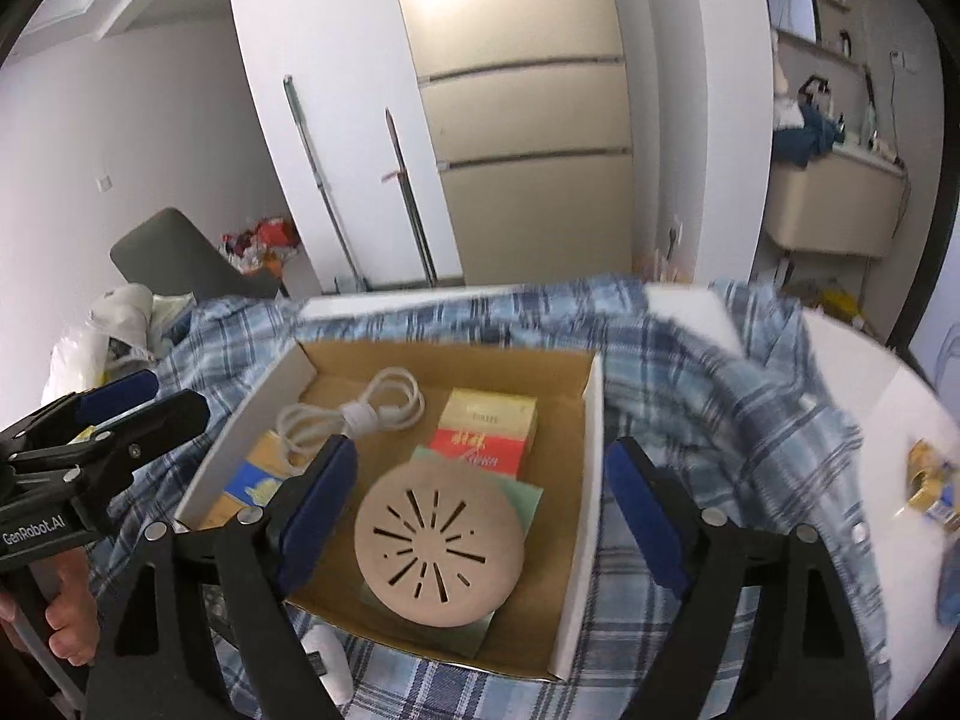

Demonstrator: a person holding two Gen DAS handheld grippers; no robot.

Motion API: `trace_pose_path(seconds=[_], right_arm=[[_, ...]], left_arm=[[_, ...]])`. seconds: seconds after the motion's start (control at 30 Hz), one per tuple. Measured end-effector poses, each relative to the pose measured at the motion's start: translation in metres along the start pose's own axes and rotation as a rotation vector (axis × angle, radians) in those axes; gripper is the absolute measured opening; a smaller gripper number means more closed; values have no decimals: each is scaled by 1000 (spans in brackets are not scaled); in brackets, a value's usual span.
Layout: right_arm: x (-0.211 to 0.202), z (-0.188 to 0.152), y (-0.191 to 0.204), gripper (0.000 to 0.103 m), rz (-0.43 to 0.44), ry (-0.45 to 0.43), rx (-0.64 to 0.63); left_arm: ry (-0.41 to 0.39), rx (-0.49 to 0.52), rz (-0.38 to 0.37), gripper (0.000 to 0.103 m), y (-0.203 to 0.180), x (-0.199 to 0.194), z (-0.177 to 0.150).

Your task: Organize soft objects

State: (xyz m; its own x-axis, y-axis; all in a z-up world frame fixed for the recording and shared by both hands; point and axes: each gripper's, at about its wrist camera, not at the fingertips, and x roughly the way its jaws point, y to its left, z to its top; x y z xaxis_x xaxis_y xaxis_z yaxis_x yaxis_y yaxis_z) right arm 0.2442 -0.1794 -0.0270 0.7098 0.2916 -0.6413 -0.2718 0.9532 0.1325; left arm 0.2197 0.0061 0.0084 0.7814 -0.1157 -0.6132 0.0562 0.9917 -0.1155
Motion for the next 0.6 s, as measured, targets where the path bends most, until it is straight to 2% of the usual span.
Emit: trace_pose_path(seconds=[0.13,0.37,0.43,0.5,0.6], right_arm=[[-29,13,9,92,-3,-69,-22],[-86,24,21,93,11,-174,-18],[-100,23,24,93,11,-204,-20],[-114,21,27,95,9,-233,-18],[-130,15,31,98,8,-274,-5]], left_arm=[[-77,20,1,87,-9,-31,8],[-244,74,35,89,-25,-100,10],[-288,72,19,92,-25,-121,7],[-328,71,17,103,-26,-139,3],[-393,90,34,103,-29,-160,-6]])
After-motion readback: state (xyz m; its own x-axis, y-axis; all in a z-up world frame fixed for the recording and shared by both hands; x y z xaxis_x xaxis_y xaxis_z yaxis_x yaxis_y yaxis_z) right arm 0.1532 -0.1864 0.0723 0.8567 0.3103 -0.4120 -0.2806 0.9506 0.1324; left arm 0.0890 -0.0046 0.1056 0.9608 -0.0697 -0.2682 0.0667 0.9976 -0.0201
